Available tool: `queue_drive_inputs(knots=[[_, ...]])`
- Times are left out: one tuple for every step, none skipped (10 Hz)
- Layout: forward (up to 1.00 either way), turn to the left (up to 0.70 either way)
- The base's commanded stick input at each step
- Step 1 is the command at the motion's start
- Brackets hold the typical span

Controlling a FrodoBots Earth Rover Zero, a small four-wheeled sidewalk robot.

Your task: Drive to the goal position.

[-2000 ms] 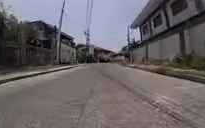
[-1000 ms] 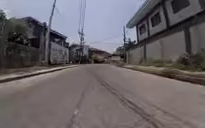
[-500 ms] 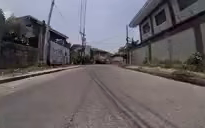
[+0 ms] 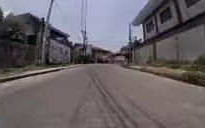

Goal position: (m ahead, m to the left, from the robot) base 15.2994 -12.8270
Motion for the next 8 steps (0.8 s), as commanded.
queue_drive_inputs(knots=[[1.0, -0.37], [1.0, -0.28], [1.0, -0.14], [1.0, 0.0], [1.0, 0.0], [1.0, 0.0], [1.0, 0.0], [1.0, 0.0]])
